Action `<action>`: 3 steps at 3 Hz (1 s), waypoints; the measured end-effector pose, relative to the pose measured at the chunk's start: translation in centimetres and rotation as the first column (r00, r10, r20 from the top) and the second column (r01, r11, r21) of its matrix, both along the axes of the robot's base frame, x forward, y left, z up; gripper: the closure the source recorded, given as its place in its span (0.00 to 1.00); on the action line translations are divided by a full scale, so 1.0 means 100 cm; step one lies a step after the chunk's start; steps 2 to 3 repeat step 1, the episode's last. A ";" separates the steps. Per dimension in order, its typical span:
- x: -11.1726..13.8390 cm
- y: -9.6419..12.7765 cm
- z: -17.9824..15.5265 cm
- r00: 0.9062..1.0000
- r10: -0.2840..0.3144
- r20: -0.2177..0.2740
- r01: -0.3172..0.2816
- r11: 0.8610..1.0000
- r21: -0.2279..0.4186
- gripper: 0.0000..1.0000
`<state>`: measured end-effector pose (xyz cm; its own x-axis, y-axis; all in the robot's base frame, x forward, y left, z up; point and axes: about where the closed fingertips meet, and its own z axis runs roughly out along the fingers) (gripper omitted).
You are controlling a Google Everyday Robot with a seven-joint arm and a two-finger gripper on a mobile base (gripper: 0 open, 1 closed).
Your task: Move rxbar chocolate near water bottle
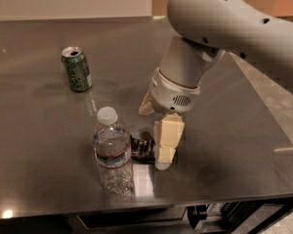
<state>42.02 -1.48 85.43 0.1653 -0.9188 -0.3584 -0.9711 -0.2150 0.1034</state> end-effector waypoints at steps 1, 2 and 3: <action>0.000 0.000 0.000 1.000 0.000 0.000 0.000 1.000 0.000 0.00; 0.000 0.000 0.000 1.000 0.000 0.000 0.000 1.000 0.000 0.00; 0.000 0.000 0.000 1.000 0.000 0.000 0.000 1.000 0.000 0.00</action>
Offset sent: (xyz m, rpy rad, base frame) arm 0.0000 0.0000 0.0000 0.0000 0.0000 0.0000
